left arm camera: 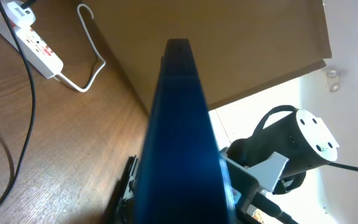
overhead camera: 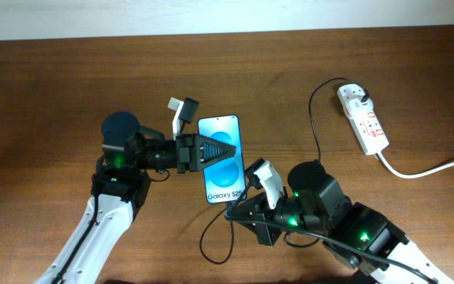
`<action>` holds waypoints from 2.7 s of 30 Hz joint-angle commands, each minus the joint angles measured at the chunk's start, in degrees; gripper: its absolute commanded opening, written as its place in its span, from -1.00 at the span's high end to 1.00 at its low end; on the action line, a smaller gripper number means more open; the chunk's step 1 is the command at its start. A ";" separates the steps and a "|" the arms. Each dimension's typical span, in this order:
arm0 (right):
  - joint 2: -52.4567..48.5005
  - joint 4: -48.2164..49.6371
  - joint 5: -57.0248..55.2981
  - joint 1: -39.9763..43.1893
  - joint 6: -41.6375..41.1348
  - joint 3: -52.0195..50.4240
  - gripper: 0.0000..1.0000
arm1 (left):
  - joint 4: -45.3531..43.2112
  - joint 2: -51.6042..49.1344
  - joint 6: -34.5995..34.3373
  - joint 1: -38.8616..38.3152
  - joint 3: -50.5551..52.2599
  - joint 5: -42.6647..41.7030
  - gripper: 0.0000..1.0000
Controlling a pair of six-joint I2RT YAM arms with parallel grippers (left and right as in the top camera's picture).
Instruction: Plug charger to phone and switch on socket
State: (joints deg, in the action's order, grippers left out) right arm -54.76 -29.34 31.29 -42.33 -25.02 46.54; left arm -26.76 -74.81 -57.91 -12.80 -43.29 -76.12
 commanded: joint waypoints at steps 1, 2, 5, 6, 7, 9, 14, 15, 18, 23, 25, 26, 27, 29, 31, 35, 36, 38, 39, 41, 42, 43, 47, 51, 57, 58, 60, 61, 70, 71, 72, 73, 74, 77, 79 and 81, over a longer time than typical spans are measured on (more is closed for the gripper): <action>0.09 -1.46 0.26 -0.46 -0.61 1.42 0.91 | -0.22 0.02 1.20 -0.11 -0.72 0.39 1.00; 0.09 -1.77 0.57 -0.46 -0.59 1.42 0.92 | -0.22 0.02 1.20 -0.11 -0.72 0.55 1.00; 0.09 -1.73 1.42 -0.46 -0.59 1.42 0.91 | -0.22 0.02 1.20 -0.11 -0.72 0.92 1.00; 0.09 -1.73 1.46 -0.46 -0.59 1.42 0.92 | -0.22 0.02 1.20 -0.13 -0.72 0.92 1.00; 0.09 -1.73 1.46 -0.46 -0.61 1.42 0.91 | -0.22 0.02 1.20 -0.13 -0.72 0.90 1.00; 0.09 -1.73 1.49 -0.46 -1.03 1.42 0.91 | -0.20 0.02 1.18 -0.13 -0.72 0.90 1.00; 0.33 -1.73 1.70 -0.46 -0.98 1.42 0.91 | -0.17 0.00 1.33 -0.13 -0.72 0.96 1.00; 0.61 -1.73 1.70 -0.46 -1.01 1.42 0.92 | -0.17 -0.09 2.25 -0.13 -0.72 0.94 1.00; 2.01 -1.66 1.90 -0.46 -0.98 1.42 0.92 | 1.29 -0.20 3.80 -0.13 -0.72 1.60 1.00; 3.08 -1.73 1.90 -0.46 -0.98 1.42 0.92 | 4.11 -0.20 4.90 -0.13 -0.72 3.06 1.00; 2.75 -1.77 1.90 -0.46 -1.01 1.42 0.92 | 4.11 -0.20 4.87 -0.13 -0.72 3.06 1.00; 2.36 -1.79 1.92 -0.46 -1.01 1.42 0.91 | 4.11 -0.20 4.87 -0.13 -0.72 3.06 1.00; 1.81 -1.84 2.12 -0.46 -1.01 1.42 0.91 | 4.11 -0.20 4.87 -0.13 -0.72 3.04 1.00; 0.90 -1.81 2.75 -0.46 -1.01 1.42 0.91 | 4.11 -0.20 4.85 -0.13 -0.72 3.04 1.00; -0.02 -1.84 3.02 -0.48 -1.01 1.42 0.91 | 4.13 -0.20 4.85 -0.13 -0.72 3.04 1.00; -0.74 -1.77 2.95 -0.46 -0.98 1.42 0.91 | 4.13 -0.20 4.85 -0.13 -0.72 3.02 1.00; -0.74 -1.75 2.89 -0.46 -0.98 1.42 0.91 | 4.13 -0.20 4.85 -0.13 -0.72 3.02 1.00; -0.74 -1.38 2.64 -0.46 -0.96 1.42 0.91 | 4.13 -0.20 4.87 -0.13 -0.72 3.02 1.00; -0.74 -1.27 2.51 -0.46 -0.96 1.42 0.91 | 4.13 -0.20 4.87 -0.13 -0.72 3.02 1.00; -0.74 -0.81 2.49 -0.46 -0.96 1.42 0.91 | 4.24 -0.20 4.87 -0.13 -0.72 2.82 1.00; -0.74 -0.39 2.49 -0.46 -0.96 1.42 0.91 | 4.61 -0.20 4.87 -0.13 -0.72 2.82 1.00; -0.74 -0.22 2.49 -0.46 -0.96 1.42 0.91 | 4.76 -0.20 4.85 -0.13 -0.72 2.82 1.00; -0.74 -0.37 1.36 -0.42 -0.96 1.42 0.91 | 4.98 -0.20 4.87 -0.13 -0.72 2.82 1.00; -0.74 -0.44 1.18 -0.42 -0.96 1.42 0.91 | 5.01 -0.20 4.87 -0.13 -0.72 2.51 1.00; -0.74 -0.48 -0.13 -0.42 -0.98 1.42 0.91 | 4.98 -0.20 4.87 -0.13 -0.72 2.08 1.00; -0.74 -0.39 -0.22 -0.39 -0.98 1.42 0.92 | 4.98 -0.20 4.87 -0.13 -0.72 1.95 1.00; -0.72 -0.28 -0.52 -0.39 -0.98 1.42 0.92 | 4.98 -0.20 4.87 -0.13 -0.72 1.92 1.00; -0.72 -0.22 -0.55 -0.39 -0.98 1.42 0.91 | 4.98 -0.20 4.87 -0.13 -0.72 1.92 1.00; -0.59 1.25 -1.14 -0.42 -1.01 1.42 0.91 | 4.98 -0.20 4.94 -0.17 -0.72 0.94 1.00; -0.39 1.73 -1.14 -0.42 -1.01 1.51 0.91 | 4.98 -0.20 5.40 -0.17 -0.72 0.57 1.00; -0.26 1.75 -1.16 -0.39 -1.01 1.79 0.91 | 5.01 -0.20 6.05 -0.17 -0.72 0.13 1.00; -0.24 1.75 -1.14 -0.42 -1.01 2.10 0.91 | 5.01 -0.20 6.54 -0.17 -0.72 -0.24 1.00; -0.24 1.75 -1.16 -0.42 -1.01 2.45 0.91 | 5.03 -0.20 6.64 -0.17 -0.72 -0.37 1.00; -0.24 1.95 -1.97 -0.39 -1.01 2.67 0.91 | 5.16 -0.20 6.84 -0.17 -0.72 -0.94 1.00; -0.26 1.97 -2.25 -0.39 -1.01 2.67 0.92 | 6.38 -0.20 7.56 -0.20 -0.70 -1.16 1.00; -0.24 2.54 -2.23 -0.42 -1.01 2.67 0.91 | 7.48 -0.20 8.94 -0.24 -0.68 -1.97 1.00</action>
State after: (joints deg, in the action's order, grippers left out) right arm -55.57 -29.12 31.24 -42.48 -25.82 46.61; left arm -20.49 -74.81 -52.58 -12.73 -43.38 -73.73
